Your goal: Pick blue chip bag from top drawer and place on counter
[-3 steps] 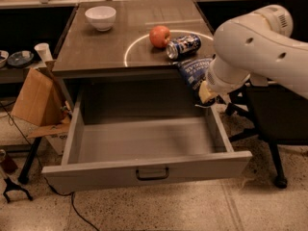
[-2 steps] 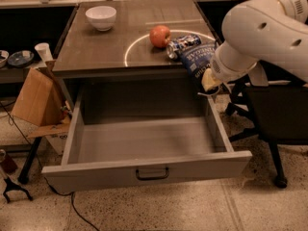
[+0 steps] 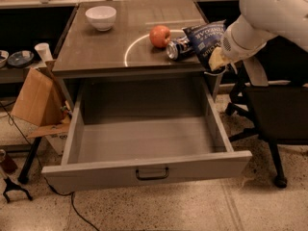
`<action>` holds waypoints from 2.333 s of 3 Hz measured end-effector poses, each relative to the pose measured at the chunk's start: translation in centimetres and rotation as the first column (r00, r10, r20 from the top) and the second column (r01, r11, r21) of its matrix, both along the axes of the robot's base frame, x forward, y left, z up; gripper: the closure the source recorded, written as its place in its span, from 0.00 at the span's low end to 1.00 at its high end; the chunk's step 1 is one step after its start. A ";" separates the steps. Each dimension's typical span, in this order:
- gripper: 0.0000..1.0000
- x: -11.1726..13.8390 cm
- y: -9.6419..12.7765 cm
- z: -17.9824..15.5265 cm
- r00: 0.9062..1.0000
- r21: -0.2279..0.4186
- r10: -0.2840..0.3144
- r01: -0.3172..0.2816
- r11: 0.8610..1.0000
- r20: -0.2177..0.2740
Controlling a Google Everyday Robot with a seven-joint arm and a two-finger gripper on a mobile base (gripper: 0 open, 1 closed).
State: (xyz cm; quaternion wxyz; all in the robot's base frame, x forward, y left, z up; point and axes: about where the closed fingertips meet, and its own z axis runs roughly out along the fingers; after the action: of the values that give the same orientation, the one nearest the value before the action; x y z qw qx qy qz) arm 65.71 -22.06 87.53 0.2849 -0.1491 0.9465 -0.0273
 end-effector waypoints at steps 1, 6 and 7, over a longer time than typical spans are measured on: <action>1.00 2.4 -0.8 1.4 0.998 0.051 -0.039 0.037 0.998 0.041; 1.00 11.5 4.8 8.8 0.932 0.385 -0.220 0.097 0.918 0.288; 1.00 14.2 6.0 8.2 0.927 0.396 -0.231 0.102 0.913 0.294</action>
Offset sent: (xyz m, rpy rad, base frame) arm 0.0650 -0.0265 0.0566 0.2102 -0.1999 -0.1797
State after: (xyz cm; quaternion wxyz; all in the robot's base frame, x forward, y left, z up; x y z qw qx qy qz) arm 79.89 -16.10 95.70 0.4611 -0.0031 0.8813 0.1039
